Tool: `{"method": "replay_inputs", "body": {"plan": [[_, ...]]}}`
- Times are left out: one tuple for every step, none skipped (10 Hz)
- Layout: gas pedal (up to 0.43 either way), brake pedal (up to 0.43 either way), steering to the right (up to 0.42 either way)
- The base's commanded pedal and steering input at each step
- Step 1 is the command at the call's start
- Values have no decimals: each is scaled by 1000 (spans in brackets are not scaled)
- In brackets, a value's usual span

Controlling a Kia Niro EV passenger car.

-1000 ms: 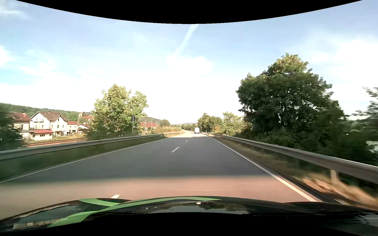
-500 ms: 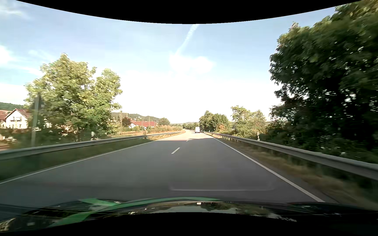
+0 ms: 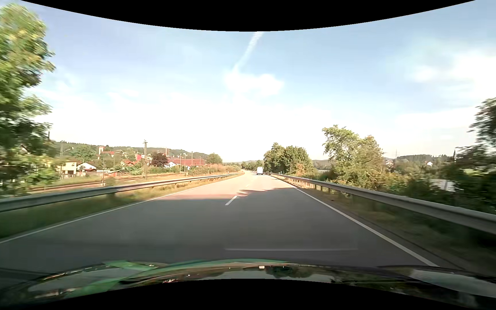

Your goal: Follow the waypoints while adhering to traffic rules and regulations

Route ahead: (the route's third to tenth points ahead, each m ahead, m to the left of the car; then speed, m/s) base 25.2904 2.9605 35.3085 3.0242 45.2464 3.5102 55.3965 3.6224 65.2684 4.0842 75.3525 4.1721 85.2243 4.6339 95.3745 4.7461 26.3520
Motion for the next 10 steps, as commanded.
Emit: {"method": "replay_inputs", "body": {"plan": [[268, 0, -5], [268, 0, -5], [268, 0, -5], [268, 0, -4], [280, 0, -3], [287, 0, -2], [299, 0, -2], [299, 0, -2], [299, 0, -2], [299, 0, -2]]}}
